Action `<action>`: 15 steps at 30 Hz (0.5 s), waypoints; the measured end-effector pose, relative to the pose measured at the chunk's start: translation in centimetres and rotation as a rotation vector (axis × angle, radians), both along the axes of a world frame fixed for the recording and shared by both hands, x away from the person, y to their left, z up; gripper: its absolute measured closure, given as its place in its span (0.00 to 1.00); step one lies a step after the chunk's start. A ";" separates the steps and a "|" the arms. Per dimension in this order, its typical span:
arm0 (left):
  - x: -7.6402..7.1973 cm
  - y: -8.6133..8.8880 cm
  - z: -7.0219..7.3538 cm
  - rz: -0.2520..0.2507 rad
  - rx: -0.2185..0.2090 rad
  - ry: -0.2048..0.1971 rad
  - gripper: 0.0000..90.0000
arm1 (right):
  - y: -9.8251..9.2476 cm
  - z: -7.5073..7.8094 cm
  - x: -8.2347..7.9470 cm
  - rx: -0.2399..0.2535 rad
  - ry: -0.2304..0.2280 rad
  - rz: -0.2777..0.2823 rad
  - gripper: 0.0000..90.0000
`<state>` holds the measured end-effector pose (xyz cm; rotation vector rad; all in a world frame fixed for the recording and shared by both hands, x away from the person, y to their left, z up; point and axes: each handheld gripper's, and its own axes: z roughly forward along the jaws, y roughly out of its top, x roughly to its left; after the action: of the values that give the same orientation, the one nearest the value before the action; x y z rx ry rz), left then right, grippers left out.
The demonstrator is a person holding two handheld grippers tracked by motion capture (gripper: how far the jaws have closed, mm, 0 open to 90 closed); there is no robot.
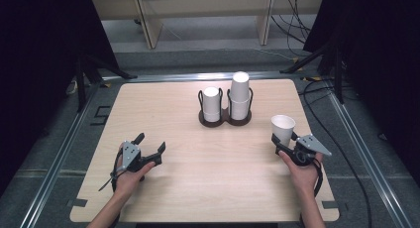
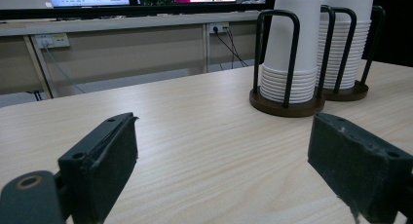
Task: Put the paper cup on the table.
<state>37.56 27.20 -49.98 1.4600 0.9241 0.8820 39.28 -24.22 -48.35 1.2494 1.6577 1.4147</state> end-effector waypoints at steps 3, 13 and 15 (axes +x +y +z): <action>0.0 0.0 0.0 -0.005 0.004 -0.003 0.12 | -0.2 0.0 0.4 -0.033 0.037 -0.012 0.37; -0.1 -0.2 0.0 -0.017 0.011 -0.012 0.11 | 0.3 -0.1 2.5 -0.101 0.151 -0.027 0.37; -0.3 -0.1 0.1 -0.009 0.022 0.007 0.11 | 0.4 0.1 2.9 -0.101 0.152 -0.019 0.37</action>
<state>37.25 27.08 -49.90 1.4857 0.9144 0.8832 42.16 -23.78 -48.26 1.3399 1.7899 1.2350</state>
